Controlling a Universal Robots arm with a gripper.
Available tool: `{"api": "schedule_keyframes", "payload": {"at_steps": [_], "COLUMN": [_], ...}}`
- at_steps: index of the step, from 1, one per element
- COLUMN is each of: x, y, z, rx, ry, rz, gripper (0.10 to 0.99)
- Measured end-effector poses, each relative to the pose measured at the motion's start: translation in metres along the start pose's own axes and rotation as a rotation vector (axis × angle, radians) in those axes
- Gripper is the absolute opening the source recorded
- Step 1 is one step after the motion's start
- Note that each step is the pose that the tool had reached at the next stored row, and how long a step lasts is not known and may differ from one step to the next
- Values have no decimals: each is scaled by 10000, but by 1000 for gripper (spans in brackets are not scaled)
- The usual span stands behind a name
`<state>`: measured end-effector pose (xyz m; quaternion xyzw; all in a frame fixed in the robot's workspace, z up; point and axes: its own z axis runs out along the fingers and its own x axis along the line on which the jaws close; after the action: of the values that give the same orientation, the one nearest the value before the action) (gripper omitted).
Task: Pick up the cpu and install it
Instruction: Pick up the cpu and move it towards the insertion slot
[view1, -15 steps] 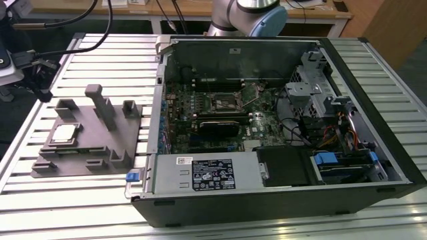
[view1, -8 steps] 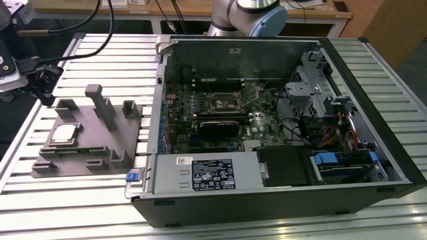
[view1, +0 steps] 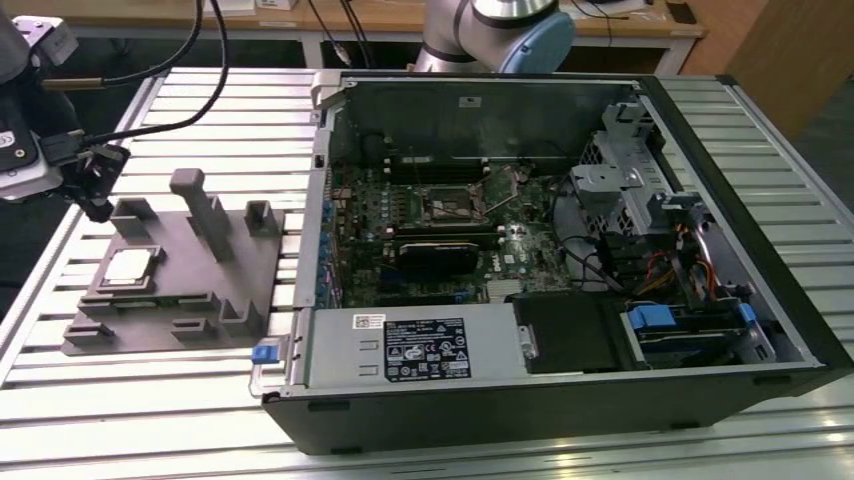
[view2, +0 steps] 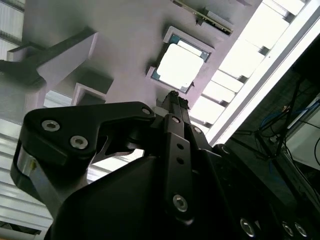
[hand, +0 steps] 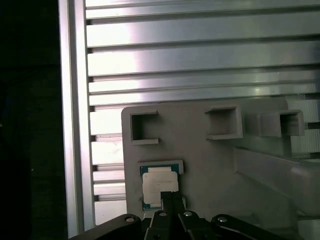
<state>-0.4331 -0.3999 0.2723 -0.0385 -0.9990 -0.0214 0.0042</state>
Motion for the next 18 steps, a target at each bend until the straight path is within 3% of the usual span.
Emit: {"api": "schedule_keyframes", "payload": {"at_steps": [18], "x": [22], "y": [-107], "z": [323], "rx": [-8], "ry": [-1], "rz": [6], "gripper": [106]}}
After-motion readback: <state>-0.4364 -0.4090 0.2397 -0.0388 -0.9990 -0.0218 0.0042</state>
